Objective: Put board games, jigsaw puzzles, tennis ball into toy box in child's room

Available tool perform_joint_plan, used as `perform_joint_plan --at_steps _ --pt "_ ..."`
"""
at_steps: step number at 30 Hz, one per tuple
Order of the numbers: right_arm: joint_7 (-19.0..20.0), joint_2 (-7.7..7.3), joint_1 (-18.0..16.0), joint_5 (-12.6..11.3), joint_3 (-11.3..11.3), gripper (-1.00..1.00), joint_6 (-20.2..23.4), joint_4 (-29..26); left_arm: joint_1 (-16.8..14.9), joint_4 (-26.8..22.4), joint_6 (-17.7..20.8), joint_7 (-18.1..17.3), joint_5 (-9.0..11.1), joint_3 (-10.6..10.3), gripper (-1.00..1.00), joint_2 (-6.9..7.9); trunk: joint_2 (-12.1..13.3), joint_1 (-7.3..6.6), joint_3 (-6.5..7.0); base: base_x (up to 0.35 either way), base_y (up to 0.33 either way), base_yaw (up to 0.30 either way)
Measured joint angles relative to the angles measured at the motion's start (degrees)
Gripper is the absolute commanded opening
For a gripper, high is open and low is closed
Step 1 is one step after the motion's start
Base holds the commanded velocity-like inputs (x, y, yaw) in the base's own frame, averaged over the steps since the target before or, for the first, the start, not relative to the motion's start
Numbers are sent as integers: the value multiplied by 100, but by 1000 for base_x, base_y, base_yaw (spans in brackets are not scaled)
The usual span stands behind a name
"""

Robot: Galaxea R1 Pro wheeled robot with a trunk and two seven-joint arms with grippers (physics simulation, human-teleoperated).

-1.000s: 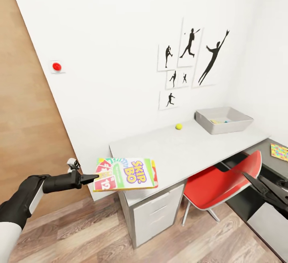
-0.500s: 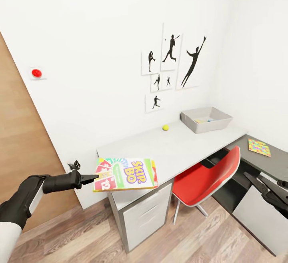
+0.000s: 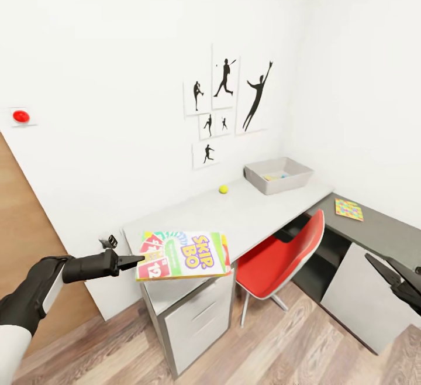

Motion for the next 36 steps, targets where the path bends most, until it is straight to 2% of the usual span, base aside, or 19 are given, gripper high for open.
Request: perform_joint_plan --at_steps 5,9,11,14,17,36 --pt "6 -3 0 8 -131 100 0 61 1 -6 1 0 2 -8 -100 -2 201 -110 124 0 0 -219" --pt "6 -2 0 15 -151 100 -1 70 2 -16 -17 0 27 44 -100 -1 204 -111 152 0 0 -219" --pt "6 -2 0 17 -152 100 -5 72 6 -15 -138 0 39 59 -100 0 204 -111 166 10 -5 -219" --pt "7 2 0 23 -156 100 -8 71 11 -12 -516 0 53 75 -100 -11 203 -111 187 107 -101 -219" --pt "6 1 -1 40 -165 100 -15 64 11 -9 -645 1 58 77 -100 -15 203 -113 201 192 -188 -97" --pt "-74 0 -1 84 -207 100 -23 44 12 -9 -693 1 60 74 -100 -25 203 -113 207 233 -242 -5"
